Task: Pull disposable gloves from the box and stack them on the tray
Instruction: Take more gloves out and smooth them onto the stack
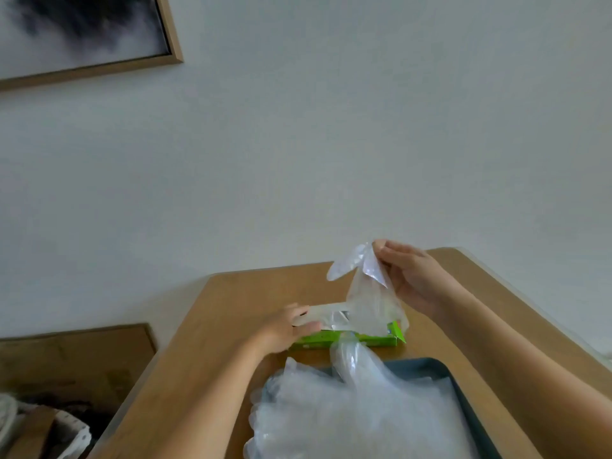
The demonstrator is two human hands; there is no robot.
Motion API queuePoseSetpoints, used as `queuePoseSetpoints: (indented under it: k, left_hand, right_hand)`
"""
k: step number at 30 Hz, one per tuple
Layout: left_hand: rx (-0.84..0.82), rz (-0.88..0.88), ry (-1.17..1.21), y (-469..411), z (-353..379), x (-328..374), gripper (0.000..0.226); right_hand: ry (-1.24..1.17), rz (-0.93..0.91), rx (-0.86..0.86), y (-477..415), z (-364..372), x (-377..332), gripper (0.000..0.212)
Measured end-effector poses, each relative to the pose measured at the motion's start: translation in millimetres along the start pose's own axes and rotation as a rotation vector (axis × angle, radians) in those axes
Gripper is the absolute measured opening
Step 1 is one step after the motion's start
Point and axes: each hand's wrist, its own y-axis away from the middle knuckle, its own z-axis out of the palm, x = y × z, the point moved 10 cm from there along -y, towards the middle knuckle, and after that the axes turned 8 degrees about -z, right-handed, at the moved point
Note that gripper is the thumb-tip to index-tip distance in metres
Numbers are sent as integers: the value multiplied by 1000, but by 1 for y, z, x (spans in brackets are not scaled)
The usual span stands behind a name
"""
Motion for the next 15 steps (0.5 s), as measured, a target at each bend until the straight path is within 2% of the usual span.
queuePoseSetpoints:
  k: [1, 2, 5, 7, 9, 13, 15]
  left_hand:
    - [7, 48, 144, 9, -11, 12, 108]
    - [10, 109, 315, 21, -22, 26, 111]
    - [-137, 308, 766, 61, -36, 67, 95]
    - [-218, 373, 804, 81, -32, 90, 88]
    - [-203, 355, 856, 96, -26, 101, 76]
    - [136, 194, 896, 102, -29, 84, 14]
    - [147, 110, 933, 105, -22, 71, 17]
  right_hand:
    - [63, 39, 16, 7, 4, -3, 23]
    - [113, 82, 27, 14, 8, -4, 24]
    - [187, 190, 52, 35, 15, -2, 27]
    - [188, 273, 55, 49, 19, 7, 25]
    - [184, 324, 50, 63, 24, 13, 24]
    - [149, 400, 30, 91, 31, 29, 41]
    - [232, 382, -110, 107, 39, 27, 57]
